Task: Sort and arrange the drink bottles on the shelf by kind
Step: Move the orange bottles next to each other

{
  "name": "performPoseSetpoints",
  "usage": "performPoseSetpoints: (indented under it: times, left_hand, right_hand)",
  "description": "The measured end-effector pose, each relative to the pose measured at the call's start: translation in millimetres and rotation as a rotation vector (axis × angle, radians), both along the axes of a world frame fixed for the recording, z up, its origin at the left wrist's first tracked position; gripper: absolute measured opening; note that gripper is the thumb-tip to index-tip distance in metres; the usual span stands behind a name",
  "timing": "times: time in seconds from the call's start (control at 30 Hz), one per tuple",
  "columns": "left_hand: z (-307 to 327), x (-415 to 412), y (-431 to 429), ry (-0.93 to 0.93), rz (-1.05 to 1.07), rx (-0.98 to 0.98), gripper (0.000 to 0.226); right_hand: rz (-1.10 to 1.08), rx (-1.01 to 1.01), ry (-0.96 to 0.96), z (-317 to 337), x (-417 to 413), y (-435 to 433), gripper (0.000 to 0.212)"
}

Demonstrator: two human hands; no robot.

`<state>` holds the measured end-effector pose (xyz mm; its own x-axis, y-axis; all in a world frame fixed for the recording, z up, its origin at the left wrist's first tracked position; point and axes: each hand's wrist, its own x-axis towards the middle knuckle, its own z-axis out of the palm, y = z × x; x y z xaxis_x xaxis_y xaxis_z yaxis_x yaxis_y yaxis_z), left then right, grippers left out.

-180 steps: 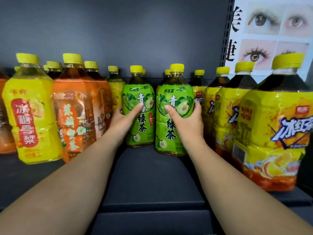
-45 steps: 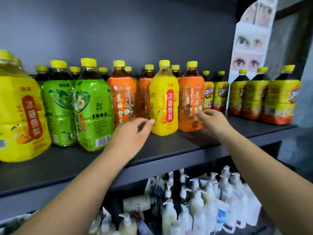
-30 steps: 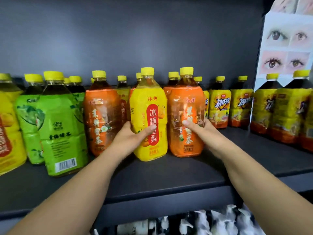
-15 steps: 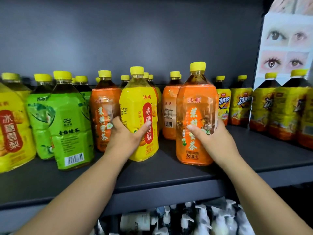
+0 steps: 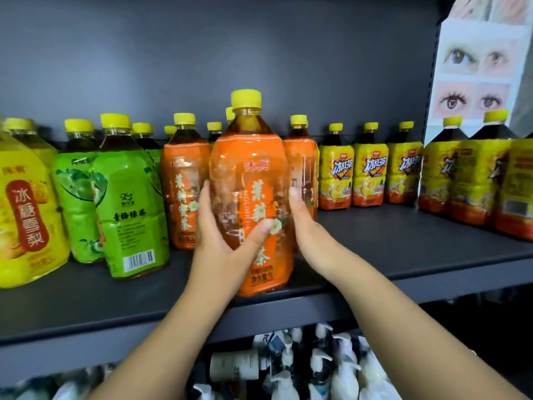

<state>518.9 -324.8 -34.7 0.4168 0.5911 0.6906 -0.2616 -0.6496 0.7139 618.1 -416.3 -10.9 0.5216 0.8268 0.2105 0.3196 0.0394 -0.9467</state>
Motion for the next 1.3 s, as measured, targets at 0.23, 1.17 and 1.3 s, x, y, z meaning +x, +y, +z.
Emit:
performPoseSetpoints:
  times: [0.23,1.17,1.3]
  left_hand:
    - [-4,-38,29,0.047,0.246,-0.019,0.117]
    - [-5,-81,63,0.136,0.206,-0.017,0.113]
    - [-7,-101,70,0.118,0.223,0.008,0.11]
  right_hand:
    - [-0.447,0.112,-0.117,12,66,40,0.056]
    - [-0.543,0.017,-0.215,-8,29,-22,0.084]
    - [-0.47,0.06,-0.207,-14,-14,-21,0.076]
